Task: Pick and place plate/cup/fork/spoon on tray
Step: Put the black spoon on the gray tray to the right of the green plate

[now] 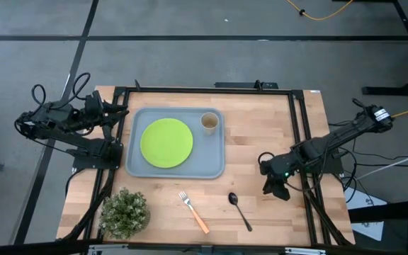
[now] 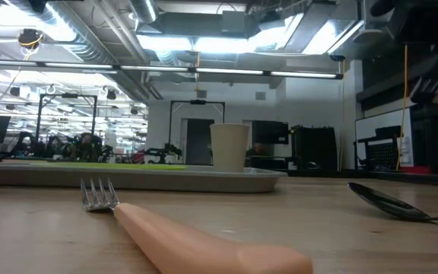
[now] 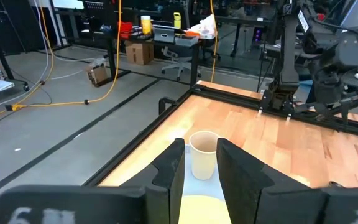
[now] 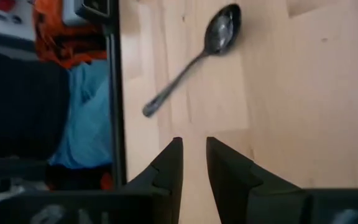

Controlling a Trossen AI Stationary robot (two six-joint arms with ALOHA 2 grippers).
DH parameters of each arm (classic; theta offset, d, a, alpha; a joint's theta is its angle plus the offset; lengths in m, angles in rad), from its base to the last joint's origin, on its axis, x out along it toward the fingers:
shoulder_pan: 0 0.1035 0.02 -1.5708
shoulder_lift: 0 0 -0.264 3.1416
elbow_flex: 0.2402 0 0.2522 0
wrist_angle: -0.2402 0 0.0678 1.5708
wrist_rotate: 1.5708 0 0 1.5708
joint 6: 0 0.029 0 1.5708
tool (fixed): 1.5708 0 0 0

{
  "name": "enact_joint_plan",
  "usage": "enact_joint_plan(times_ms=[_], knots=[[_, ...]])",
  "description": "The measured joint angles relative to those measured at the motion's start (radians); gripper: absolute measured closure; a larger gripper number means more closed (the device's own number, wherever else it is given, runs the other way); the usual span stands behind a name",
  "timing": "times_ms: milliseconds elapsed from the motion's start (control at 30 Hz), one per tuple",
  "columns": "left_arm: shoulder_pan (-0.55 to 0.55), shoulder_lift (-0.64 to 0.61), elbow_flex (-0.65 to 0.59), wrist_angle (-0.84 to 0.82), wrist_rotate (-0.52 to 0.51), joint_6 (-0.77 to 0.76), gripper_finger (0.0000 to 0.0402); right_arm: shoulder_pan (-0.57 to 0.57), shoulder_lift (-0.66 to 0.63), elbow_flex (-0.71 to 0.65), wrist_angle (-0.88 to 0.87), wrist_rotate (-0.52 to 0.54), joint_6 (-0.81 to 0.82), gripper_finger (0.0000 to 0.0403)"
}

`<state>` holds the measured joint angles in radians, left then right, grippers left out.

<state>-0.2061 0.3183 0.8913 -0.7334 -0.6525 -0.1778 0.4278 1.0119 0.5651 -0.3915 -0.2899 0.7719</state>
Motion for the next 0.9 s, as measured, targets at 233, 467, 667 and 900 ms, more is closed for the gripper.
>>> enact_joint_plan(times_ms=[233, 467, 667, 900], knots=[[0.000, 0.000, 0.000, 0.000, 0.070, -0.068, 0.0315, 0.000, 0.000, -0.006, 0.117, 0.098, 0.034, 0.0327], [0.000, 0.000, 0.000, 0.000, 0.141, -0.074, 0.0315, 0.001, 0.000, -0.006, 0.145, 0.279, 0.080, 0.0330], [0.000, 0.000, 0.000, 0.000, 0.139, -0.024, 0.0315, 0.042, 0.035, -0.006, 0.201, 0.347, 0.214, 0.0340], [0.000, 0.000, 0.000, 0.000, 0.138, -0.022, 0.0315, 0.140, 0.207, -0.003, 0.461, 0.395, 0.220, 0.0341]])
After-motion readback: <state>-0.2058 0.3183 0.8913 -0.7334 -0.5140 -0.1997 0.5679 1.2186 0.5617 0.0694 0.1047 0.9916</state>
